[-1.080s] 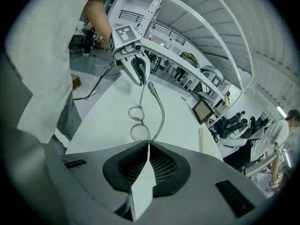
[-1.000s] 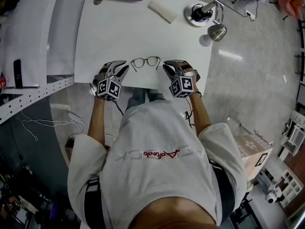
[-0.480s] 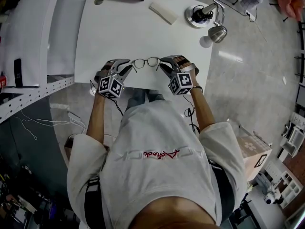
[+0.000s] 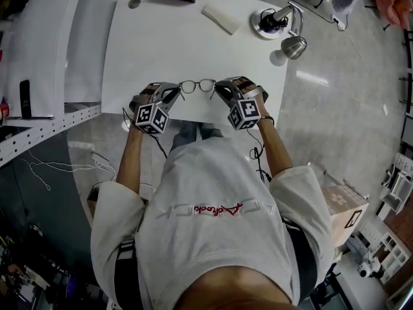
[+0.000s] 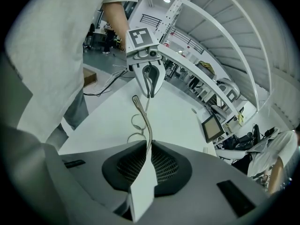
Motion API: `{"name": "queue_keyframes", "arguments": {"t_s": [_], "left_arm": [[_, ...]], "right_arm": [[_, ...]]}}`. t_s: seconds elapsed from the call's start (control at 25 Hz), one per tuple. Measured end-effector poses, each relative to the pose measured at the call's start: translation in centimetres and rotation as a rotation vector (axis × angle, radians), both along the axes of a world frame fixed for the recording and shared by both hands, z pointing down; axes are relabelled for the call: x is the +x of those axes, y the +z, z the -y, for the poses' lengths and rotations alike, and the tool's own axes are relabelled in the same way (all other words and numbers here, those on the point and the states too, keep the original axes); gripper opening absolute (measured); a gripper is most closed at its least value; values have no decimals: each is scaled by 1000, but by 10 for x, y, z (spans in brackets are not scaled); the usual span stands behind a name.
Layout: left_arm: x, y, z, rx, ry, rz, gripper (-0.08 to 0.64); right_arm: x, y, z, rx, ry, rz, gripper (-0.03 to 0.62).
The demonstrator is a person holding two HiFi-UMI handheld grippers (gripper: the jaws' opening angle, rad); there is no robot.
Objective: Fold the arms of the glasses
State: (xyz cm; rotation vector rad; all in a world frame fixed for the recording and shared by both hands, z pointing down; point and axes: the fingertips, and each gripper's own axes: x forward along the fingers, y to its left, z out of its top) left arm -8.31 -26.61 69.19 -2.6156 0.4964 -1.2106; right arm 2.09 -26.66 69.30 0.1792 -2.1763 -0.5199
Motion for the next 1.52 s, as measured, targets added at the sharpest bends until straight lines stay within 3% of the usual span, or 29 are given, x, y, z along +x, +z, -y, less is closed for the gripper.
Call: {"name": "queue_keyframes", "arguments": {"t_s": [0.72,1.16,1.52], "left_arm": [[29,6,11,-62,87,14,44],[61,35,17,-132,188,78,44],[65,55,19,-185,180,97,44]], "right_arm": [[-1,-1,7,-72,21,32,34],[-2,-2,7,-103,20,44,34],[-7,-2,5,-134,11,46,34]]}}
